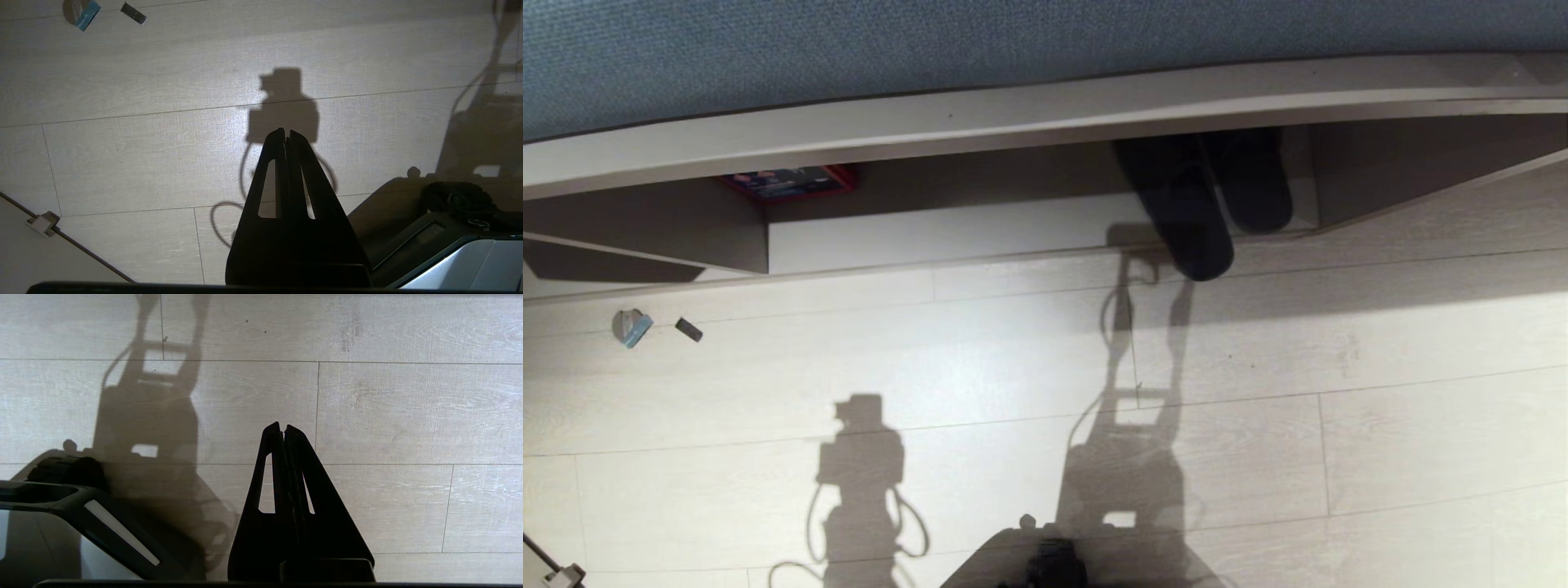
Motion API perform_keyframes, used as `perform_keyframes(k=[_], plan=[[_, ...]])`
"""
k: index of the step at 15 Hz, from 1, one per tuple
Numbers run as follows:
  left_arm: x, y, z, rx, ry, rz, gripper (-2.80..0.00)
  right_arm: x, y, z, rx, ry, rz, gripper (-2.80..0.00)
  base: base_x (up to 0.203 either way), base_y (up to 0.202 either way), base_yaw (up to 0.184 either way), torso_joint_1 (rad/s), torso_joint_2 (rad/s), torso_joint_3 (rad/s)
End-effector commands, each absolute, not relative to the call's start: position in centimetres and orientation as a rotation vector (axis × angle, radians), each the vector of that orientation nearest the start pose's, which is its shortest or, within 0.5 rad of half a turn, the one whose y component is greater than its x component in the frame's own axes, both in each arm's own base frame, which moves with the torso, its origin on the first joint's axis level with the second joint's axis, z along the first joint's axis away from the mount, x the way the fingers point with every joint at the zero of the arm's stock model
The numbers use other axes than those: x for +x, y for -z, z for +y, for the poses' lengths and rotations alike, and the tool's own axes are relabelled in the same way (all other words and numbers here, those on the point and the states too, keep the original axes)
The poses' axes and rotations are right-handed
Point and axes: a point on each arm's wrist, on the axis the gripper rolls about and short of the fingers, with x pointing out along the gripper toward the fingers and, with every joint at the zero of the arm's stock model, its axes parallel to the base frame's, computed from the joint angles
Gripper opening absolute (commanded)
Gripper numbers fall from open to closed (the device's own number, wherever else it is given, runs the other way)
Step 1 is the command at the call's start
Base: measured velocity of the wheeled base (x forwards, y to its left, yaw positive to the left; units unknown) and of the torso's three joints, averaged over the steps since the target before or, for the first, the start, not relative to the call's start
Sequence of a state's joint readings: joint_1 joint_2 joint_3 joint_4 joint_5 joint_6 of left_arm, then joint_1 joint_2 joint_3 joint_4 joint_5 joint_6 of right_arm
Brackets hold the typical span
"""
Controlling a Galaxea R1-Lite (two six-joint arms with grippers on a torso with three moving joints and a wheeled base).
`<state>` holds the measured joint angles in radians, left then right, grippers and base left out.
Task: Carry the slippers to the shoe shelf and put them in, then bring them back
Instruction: Pick up the slippers in the shoe cabinet
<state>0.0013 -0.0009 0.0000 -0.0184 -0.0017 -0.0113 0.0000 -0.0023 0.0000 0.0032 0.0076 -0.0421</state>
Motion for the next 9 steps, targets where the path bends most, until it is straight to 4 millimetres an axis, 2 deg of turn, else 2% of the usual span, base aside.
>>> perform_keyframes(k=[1, 5, 9], plan=[[-2.2, -7.5, 0.0, -0.012, -0.001, -0.013, -2.80, -2.3, -7.5, 0.0, -0.044, -0.008, 0.004, -2.80, 0.000, 0.000, 0.000, 0.000, 0.00, 0.000], [-2.2, -7.5, 0.0, -0.014, 0.000, -0.014, -2.80, -2.4, -8.0, 0.0, -0.047, 0.001, -0.011, -2.80, 0.000, 0.000, 0.000, 0.000, 0.00, 0.000], [-2.2, -7.5, 0.0, -0.014, 0.000, -0.014, -2.80, -3.1, -12.0, 0.0, -0.046, -0.006, -0.026, -2.80, 0.000, 0.000, 0.000, 0.000, 0.00, 0.000]])
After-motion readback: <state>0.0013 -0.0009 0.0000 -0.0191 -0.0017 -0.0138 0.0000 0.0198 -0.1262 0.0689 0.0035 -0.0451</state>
